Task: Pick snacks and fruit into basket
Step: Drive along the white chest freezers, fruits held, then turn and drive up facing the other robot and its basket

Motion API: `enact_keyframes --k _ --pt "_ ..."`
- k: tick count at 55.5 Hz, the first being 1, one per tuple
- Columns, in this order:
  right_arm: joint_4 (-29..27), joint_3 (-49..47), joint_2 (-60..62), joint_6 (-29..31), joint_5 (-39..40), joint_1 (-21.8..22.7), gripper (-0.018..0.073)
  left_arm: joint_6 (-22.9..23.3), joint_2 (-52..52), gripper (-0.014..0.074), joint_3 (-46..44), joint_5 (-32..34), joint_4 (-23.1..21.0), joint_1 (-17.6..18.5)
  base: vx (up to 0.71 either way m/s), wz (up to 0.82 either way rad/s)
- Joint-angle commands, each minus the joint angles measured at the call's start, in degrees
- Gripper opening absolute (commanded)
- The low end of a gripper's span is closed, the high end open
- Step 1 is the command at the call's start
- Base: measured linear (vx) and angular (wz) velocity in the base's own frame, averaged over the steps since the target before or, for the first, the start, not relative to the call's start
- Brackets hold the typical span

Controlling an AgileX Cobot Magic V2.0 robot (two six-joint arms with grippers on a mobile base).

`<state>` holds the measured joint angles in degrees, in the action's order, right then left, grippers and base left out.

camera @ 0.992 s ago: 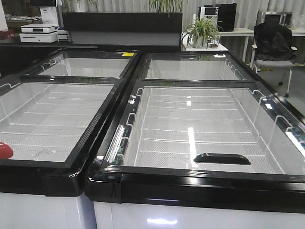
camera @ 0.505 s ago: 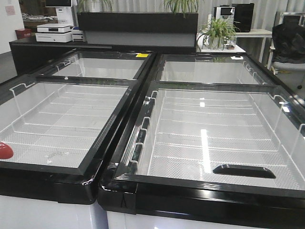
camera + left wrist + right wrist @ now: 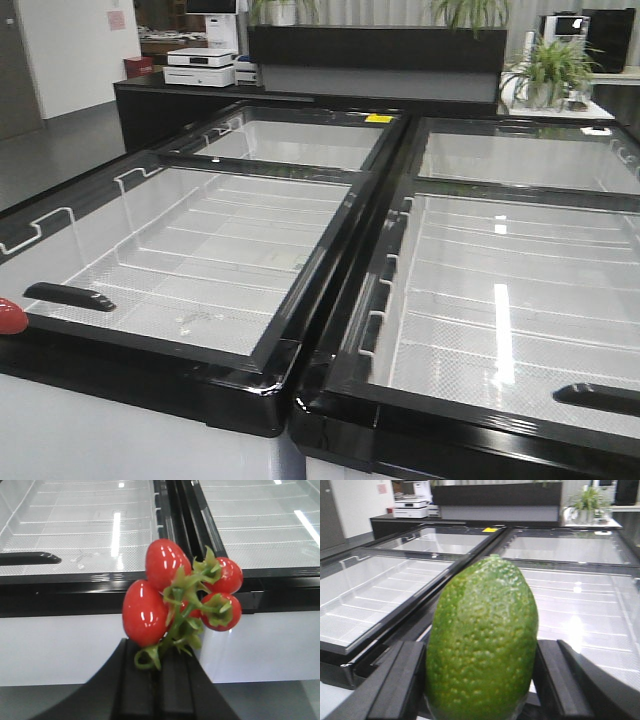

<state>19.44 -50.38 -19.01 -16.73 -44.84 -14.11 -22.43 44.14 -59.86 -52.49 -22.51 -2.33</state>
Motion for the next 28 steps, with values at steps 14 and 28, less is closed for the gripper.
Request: enact_keyframes --k 14,28 --pt "1.5 -1.5 -0.9 0.7 4.9 0.2 -0.0004 0.0 0.1 -0.0004 -1.6 4.4 -1.8 0.0 0.1 0.5" --pt "1.5 -1.5 -0.9 0.7 4.9 0.2 -0.0004 0.0 0.1 -0.0004 -1.6 4.4 -1.8 0.0 0.1 0.64"
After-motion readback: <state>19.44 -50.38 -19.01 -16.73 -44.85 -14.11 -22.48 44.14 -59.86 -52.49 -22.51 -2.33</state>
